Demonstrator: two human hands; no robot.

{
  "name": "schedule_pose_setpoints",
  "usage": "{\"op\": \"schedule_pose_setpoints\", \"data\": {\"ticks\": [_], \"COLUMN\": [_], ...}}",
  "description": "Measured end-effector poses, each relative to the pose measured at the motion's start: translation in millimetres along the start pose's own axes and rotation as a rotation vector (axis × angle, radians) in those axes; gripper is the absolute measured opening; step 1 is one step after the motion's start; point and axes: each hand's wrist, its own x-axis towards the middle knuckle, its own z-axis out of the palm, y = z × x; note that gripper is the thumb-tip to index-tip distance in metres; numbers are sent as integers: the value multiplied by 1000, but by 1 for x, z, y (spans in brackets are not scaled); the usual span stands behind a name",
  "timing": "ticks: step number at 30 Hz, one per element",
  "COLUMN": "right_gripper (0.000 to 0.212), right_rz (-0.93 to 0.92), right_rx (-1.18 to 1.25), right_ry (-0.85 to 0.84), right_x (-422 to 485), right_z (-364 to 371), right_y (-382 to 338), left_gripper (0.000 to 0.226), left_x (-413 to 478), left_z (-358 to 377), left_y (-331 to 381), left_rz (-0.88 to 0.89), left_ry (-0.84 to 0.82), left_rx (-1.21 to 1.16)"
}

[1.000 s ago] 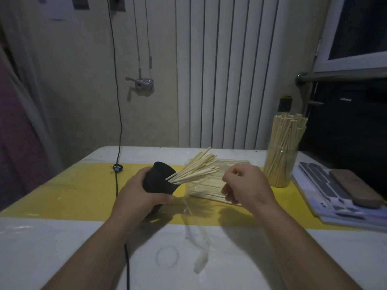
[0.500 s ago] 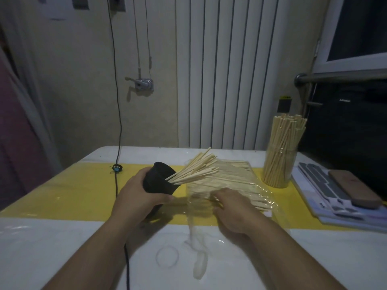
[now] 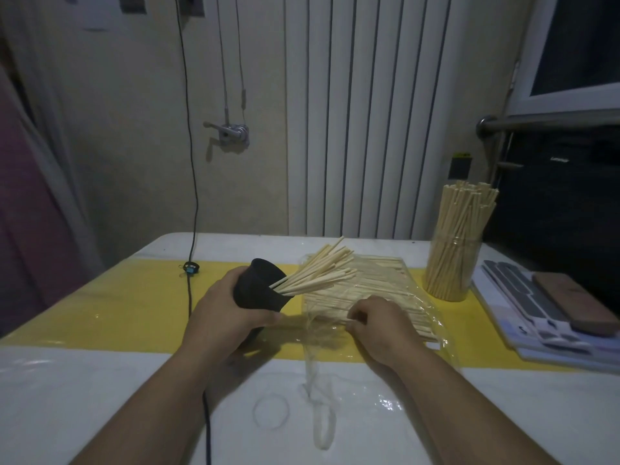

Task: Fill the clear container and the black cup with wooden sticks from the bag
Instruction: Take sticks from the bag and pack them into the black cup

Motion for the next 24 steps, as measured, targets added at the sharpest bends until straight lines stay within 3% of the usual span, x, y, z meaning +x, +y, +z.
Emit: {"op": "schedule_pose_setpoints", "data": {"ticks": [5,15,19,24], "right_gripper": [19,7,18,18], "right_rz": [-1,3,4,2], "right_rx": [-24,-81,-111,-172], "right_ry": [-53,-83,-96,-99], "right_x": [0,-2,-3,-4], "right_z": [-2,-3,-3,-3], "right_y": [-3,-9,-9,-12], "left_gripper": [65,67,65,66], "left_x": [1,2,1,1], "left_z": [0,2,2,2], "left_y": [-2,-2,-3,-2], "left_rz": [7,10,18,5], "left_ry": [-4,2,7,4], "left_rx": [17,47,55,49]}}
